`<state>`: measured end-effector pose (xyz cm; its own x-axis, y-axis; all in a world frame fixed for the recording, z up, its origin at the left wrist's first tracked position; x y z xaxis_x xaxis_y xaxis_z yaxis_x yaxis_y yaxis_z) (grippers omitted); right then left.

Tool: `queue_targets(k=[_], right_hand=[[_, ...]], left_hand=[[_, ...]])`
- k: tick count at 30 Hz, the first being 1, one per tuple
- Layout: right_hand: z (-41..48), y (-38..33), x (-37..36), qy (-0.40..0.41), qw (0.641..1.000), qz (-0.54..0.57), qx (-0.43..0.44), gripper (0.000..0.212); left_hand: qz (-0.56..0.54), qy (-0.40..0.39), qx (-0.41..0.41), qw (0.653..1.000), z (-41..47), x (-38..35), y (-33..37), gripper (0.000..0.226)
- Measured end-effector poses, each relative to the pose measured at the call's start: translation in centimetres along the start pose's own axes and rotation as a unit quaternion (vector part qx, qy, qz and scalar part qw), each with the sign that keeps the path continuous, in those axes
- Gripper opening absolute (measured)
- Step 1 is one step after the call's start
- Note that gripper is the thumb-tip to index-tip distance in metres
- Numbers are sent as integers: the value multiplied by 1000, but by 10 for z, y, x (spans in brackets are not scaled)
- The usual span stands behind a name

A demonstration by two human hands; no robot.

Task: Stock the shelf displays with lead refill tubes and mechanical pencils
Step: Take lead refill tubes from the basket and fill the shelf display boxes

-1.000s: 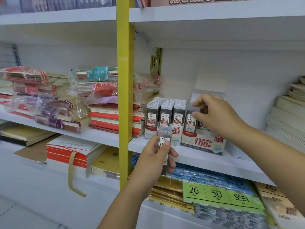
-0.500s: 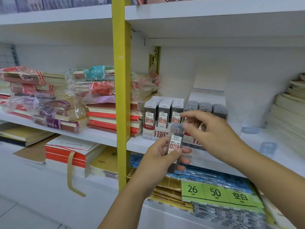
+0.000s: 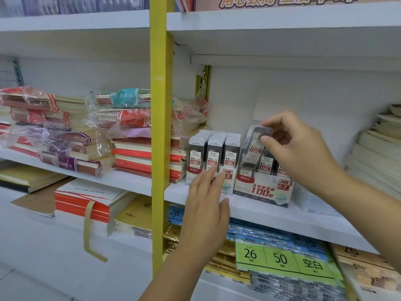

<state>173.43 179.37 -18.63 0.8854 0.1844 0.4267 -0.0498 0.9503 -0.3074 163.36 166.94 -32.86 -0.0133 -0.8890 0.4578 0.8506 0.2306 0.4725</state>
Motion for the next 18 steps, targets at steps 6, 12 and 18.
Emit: queue_targets(k=[6,12,18], right_hand=[[0,27,-27,-77,992,-58,-80,26],[-2,26,-29,-73,979,-190,-14,28],[-62,1,5,16,999,-39,12,28]], left_hand=[[-15,-12,-5,1000,-2,-4,-4,56],[8,-24,-39,999,-7,-2,-8,61],[26,7,-70,997,-44,12,1,54]])
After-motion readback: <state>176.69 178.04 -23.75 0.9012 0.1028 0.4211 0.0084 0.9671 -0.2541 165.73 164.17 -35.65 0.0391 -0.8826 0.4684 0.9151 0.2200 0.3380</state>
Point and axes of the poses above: each hand's wrist, its own z-axis towards the middle knuckle, its own x-axis out of the back of the hand, y = z × x, the point moved 5 cm from there along z, towards the middle knuckle, and after that the axes turned 8 degrees about y, right-handed, at the moved point
